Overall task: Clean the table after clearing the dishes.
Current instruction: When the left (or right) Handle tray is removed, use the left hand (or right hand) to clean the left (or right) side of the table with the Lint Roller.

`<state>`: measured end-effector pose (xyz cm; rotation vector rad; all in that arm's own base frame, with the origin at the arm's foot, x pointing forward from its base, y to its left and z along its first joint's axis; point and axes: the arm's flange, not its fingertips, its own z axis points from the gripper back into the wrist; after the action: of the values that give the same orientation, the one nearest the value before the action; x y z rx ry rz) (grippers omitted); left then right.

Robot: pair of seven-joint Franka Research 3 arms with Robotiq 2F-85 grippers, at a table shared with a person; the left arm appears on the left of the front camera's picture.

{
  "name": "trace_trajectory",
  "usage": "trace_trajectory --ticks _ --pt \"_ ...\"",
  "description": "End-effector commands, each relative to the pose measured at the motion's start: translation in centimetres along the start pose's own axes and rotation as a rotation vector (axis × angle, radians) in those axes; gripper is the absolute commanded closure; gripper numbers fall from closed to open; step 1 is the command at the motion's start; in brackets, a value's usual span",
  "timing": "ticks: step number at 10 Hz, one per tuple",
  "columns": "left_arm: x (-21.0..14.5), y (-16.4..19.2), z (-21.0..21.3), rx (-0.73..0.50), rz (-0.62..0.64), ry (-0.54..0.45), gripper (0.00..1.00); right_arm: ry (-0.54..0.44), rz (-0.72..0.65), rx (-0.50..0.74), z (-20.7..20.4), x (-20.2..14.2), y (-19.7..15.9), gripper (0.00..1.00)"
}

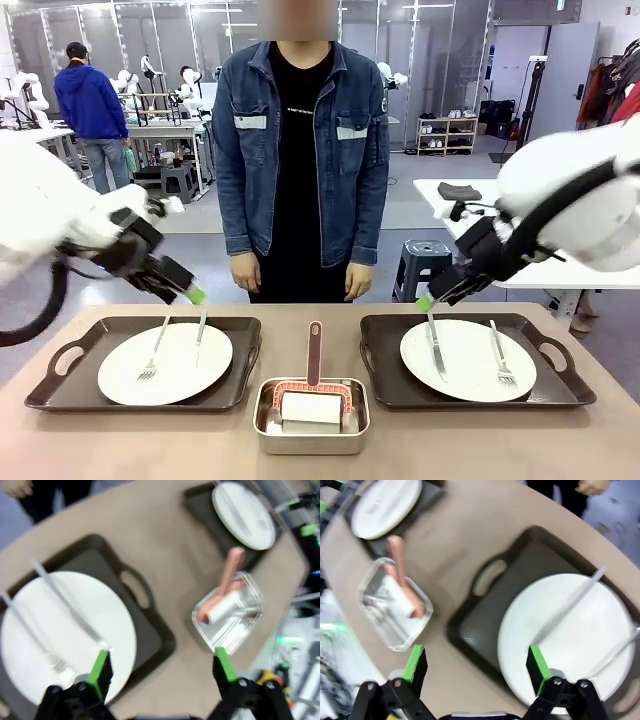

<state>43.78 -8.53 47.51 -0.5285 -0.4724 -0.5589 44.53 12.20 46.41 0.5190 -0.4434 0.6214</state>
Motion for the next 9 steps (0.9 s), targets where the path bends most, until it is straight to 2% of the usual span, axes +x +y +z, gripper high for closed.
trace_trajectory --ticks 1,2,3,4,5,6,7,9 --pt "-2.4 6.0 4.4 -0.287 0.097 -0.065 0.0 -0.013 -0.182 0.358 0.9 -1.3 -5.9 0.0" --pt "-3.8 7.9 6.1 -0.42 0.136 -0.098 0.0 -0.042 -0.22 0.453 1.9 -2.3 -7.7 0.0" --pt "-6.0 10.3 8.4 -0.526 0.163 -0.156 0.0 -0.113 -0.258 0.584 3.5 -4.2 -9.8 0.0" --pt "-8.7 12.6 10.8 -0.598 0.165 -0.163 0.0 -0.17 -0.293 0.682 5.3 -6.5 -12.1 0.0" --pt "-11.6 15.1 12.9 -0.617 0.183 -0.192 0.0 -0.193 -0.338 0.697 6.9 -9.1 -14.3 0.0" --pt "-15.0 17.8 15.7 -0.629 0.228 -0.265 0.0 -0.239 -0.379 0.729 9.1 -12.5 -17.1 0.0" --pt "-18.0 19.9 17.9 -0.603 0.296 -0.349 0.0 -0.252 -0.441 0.696 10.8 -15.5 -19.7 0.0" --pt "-23.2 22.9 20.5 -0.575 0.383 -0.416 0.0 -0.331 -0.546 0.689 13.6 -21.3 -24.1 0.0"
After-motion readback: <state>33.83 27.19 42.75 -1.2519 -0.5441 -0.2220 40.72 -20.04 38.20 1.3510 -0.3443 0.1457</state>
